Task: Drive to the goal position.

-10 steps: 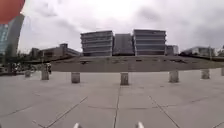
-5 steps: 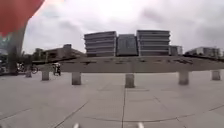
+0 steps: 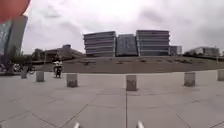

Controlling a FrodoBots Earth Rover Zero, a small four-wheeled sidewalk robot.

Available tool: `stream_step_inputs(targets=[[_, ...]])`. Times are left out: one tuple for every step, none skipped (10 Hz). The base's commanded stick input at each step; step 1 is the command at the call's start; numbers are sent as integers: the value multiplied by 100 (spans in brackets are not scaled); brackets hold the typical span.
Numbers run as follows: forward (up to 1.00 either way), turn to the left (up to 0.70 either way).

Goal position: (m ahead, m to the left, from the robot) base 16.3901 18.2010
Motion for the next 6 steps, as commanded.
stream_step_inputs(targets=[[70, 9], [70, 14], [70, 14], [70, 14], [70, 14], [70, 14]])
